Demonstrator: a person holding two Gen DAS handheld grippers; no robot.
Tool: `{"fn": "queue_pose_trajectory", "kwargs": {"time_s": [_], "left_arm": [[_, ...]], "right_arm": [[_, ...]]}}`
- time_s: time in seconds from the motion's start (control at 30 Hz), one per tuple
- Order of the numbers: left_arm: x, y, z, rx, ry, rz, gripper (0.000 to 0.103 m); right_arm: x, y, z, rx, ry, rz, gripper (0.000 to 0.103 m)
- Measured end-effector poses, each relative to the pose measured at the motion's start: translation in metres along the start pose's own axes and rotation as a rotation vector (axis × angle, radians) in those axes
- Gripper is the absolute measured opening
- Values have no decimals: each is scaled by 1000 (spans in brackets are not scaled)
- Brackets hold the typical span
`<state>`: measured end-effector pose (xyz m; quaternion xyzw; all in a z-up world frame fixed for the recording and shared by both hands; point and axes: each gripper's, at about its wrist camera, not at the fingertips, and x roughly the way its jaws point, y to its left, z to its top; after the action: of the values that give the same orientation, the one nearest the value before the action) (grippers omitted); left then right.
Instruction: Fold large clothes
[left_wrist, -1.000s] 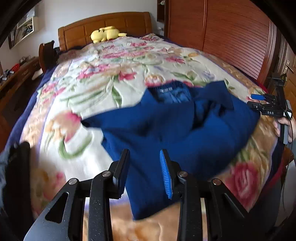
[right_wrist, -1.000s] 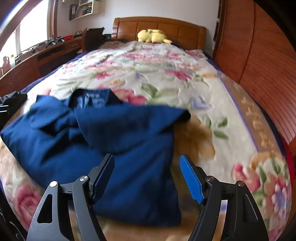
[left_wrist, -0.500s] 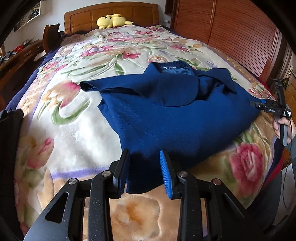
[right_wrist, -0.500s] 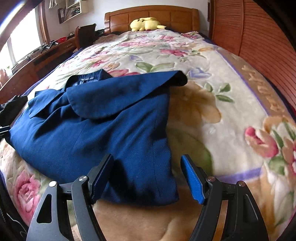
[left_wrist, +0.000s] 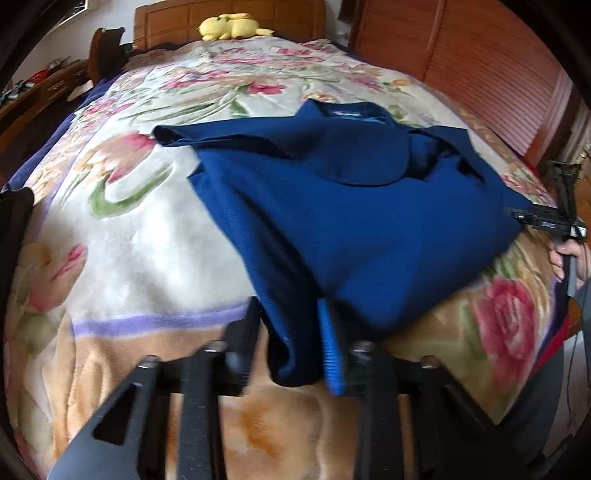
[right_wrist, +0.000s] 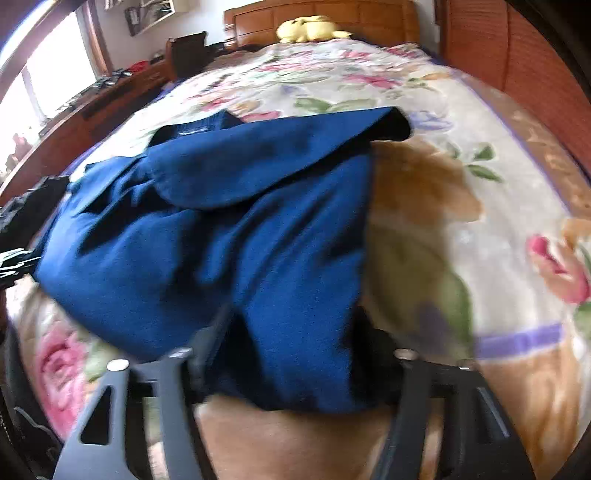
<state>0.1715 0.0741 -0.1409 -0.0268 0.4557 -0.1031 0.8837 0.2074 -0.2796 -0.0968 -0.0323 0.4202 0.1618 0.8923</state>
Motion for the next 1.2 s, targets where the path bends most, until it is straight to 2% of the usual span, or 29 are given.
{"fn": "queue_pose_trajectory", "kwargs": {"time_s": [0.07, 0.13, 0.23, 0.43, 0.6, 0.67, 0.8, 0.83, 0.97, 1.0, 1.03, 1.07, 1.13, 1.2], "left_arm": [[-6, -4, 0, 39, -17, 10, 14], [-18, -4, 3, 27, -49, 6, 12], [-39, -4, 6, 27, -89, -2, 10], [-81, -8, -10, 38, -151, -13, 9], [-123, -10, -48, 27, -169, -47, 9], [-127, -10, -57, 18, -167, -47, 9], [-122, -12, -70, 3, -155, -20, 11], [-119, -12, -71, 5, -148, -11, 11], [-123, -11, -75, 11, -136, 26, 17], [-128, -9, -75, 11, -143, 34, 19], [-132, -8, -74, 10, -154, 41, 25], [-137, -7, -72, 9, -167, 52, 30], [-142, -7, -68, 12, -184, 69, 35], [-145, -9, -61, 22, -197, 64, 36]], "right_arm": [[-2, 4, 0, -24, 8, 0, 48], [-10, 11, 1, -64, -3, -25, 31], [-27, 22, 1, -112, -27, -53, 24], [-72, 36, -15, -127, -72, 6, 23], [-110, 52, -52, -150, -65, 52, 23], [-121, 58, -66, -145, -59, 66, 23], [-122, 65, -79, -138, -42, 19, 28], [-121, 63, -80, -129, -43, 7, 33], [-129, 64, -69, -110, -79, -41, 42], [-133, 68, -68, -113, -83, -46, 51], [-137, 68, -67, -122, -93, -50, 57], [-138, 71, -64, -133, -107, -52, 59], [-140, 78, -60, -145, -130, -27, 64], [-130, 85, -56, -165, -129, -6, 66]]}}
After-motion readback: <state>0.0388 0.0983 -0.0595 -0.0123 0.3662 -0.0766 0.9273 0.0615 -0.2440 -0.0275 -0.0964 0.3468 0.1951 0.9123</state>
